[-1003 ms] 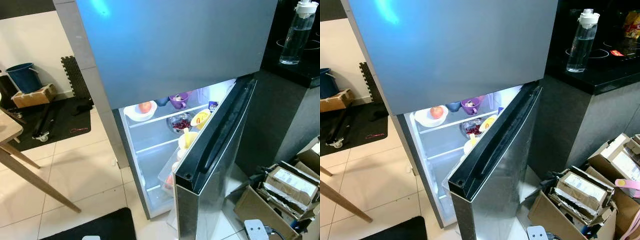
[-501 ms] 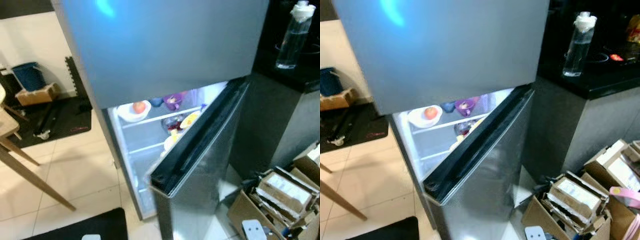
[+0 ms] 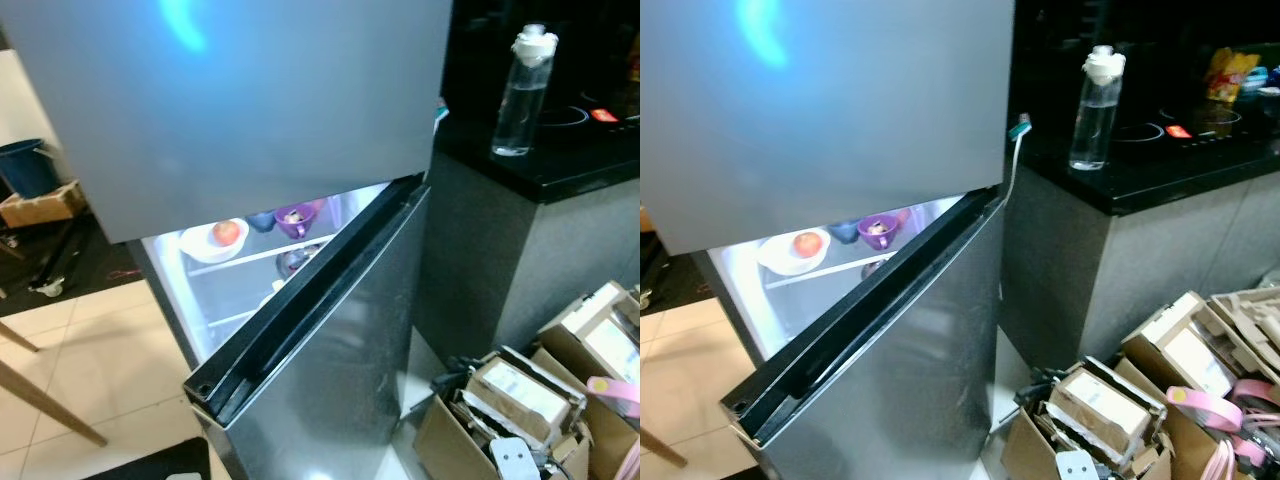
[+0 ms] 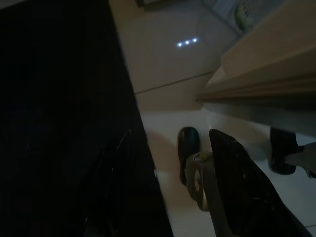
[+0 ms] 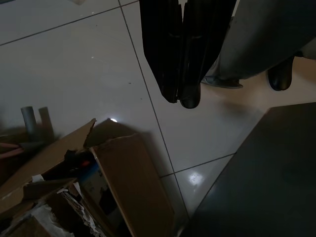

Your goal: Restocking fridge

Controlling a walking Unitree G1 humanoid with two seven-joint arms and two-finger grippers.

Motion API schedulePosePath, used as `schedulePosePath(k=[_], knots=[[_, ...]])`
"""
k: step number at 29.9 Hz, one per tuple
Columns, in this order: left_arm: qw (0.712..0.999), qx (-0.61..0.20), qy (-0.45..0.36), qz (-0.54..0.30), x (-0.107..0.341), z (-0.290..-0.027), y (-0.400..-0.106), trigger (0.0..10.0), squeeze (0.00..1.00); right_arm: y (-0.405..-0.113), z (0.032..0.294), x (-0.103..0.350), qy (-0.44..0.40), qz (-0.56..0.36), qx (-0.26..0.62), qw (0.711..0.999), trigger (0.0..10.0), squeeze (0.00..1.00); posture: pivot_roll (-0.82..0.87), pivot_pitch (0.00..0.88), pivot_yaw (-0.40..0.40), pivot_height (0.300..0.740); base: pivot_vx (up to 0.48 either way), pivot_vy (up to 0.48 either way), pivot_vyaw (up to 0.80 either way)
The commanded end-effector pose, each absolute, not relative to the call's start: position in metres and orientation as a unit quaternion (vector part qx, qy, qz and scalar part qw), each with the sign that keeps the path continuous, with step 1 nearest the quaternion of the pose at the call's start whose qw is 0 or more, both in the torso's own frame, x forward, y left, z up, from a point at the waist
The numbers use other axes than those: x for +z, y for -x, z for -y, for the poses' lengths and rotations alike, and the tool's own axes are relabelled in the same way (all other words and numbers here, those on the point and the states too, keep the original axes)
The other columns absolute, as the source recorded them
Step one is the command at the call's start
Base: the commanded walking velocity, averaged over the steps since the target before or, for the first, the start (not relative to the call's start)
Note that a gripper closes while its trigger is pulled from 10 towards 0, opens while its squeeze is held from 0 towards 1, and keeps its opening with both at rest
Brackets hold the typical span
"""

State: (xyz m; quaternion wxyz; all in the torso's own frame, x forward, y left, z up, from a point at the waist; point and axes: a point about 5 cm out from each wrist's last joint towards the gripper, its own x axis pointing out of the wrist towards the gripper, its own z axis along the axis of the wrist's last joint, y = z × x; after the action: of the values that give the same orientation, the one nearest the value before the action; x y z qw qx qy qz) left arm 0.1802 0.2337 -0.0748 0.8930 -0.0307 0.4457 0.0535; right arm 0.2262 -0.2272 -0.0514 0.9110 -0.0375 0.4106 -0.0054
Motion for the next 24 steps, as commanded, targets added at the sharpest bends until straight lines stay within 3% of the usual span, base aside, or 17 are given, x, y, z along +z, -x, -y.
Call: schedulePosePath(k=[1, 4, 9, 10, 18, 19, 20, 21, 22, 24], knots=[[0.889, 0.068, 0.035, -0.451, -0.077, -0.238, -0.173, 10.0, 0.0, -0.224, 0.218, -0.055, 0.034, -0.418, 0.011, 0.908, 10.0, 0.0, -0.11, 0.125, 0.069, 0.74, 0.0, 0.0, 0.0], [0.889, 0.07, 0.034, -0.45, -0.078, -0.239, -0.171, 10.0, 0.0, -0.228, 0.214, -0.052, 0.03, -0.403, 0.033, 0.914, 10.0, 0.0, -0.11, 0.131, 0.068, 0.74, 0.0, 0.0, 0.0], [0.883, 0.089, 0.02, -0.459, -0.081, -0.247, -0.16, 10.0, 0.0, -0.247, 0.182, -0.04, 0.017, -0.362, 0.162, 0.918, 10.0, 0.0, -0.11, 0.144, 0.066, 0.74, 0.0, 0.0, 0.0], [0.881, 0.093, 0.019, -0.463, -0.082, -0.248, -0.156, 10.0, 0.0, -0.253, 0.175, -0.035, 0.012, -0.35, 0.181, 0.919, 0.0, 0.0, -0.11, 0.144, 0.064, 0.74, 0.0, 0.0, 0.0], [0.875, 0.101, 0.015, -0.473, -0.085, -0.252, -0.145, 10.0, 0.0, -0.271, 0.151, -0.018, 0.007, -0.315, 0.263, 0.912, 0.0, 0.0, -0.11, 0.15, 0.058, 0.74, 0.0, 0.0, 0.0], [0.874, 0.103, 0.014, -0.475, -0.086, -0.252, -0.143, 10.0, 0.0, -0.274, 0.143, -0.014, 0.008, -0.311, 0.295, 0.904, 2.1, 0.0, -0.11, 0.153, 0.056, 0.74, 0.0, 0.0, 0.0], [0.873, 0.103, 0.013, -0.476, -0.086, -0.252, -0.142, 10.0, 0.0, -0.275, 0.136, -0.011, 0.007, -0.307, 0.324, 0.895, 7.1, 0.0, -0.11, 0.153, 0.056, 0.74, 0.0, 0.0, 0.0], [0.873, 0.103, 0.013, -0.476, -0.086, -0.252, -0.142, 10.0, 0.0, -0.275, 0.136, -0.011, 0.007, -0.307, 0.324, 0.895, 7.1, 0.0, -0.11, 0.153, 0.056, 0.74, 0.0, 0.0, 0.0], [0.872, 0.105, 0.013, -0.478, -0.087, -0.252, -0.14, 10.0, 0.0, -0.279, 0.124, -0.004, 0.004, -0.297, 0.367, 0.881, 10.0, 0.0, -0.1, 0.153, 0.051, 0.74, 0.0, 0.0, 0.0], [0.872, 0.105, 0.014, -0.479, -0.087, -0.252, -0.14, 10.0, 0.0, -0.284, 0.115, 0.003, -0.002, -0.284, 0.392, 0.875, 10.0, 0.0, -0.1, 0.154, 0.05, 0.74, 0.0, 0.0, 0.0]])
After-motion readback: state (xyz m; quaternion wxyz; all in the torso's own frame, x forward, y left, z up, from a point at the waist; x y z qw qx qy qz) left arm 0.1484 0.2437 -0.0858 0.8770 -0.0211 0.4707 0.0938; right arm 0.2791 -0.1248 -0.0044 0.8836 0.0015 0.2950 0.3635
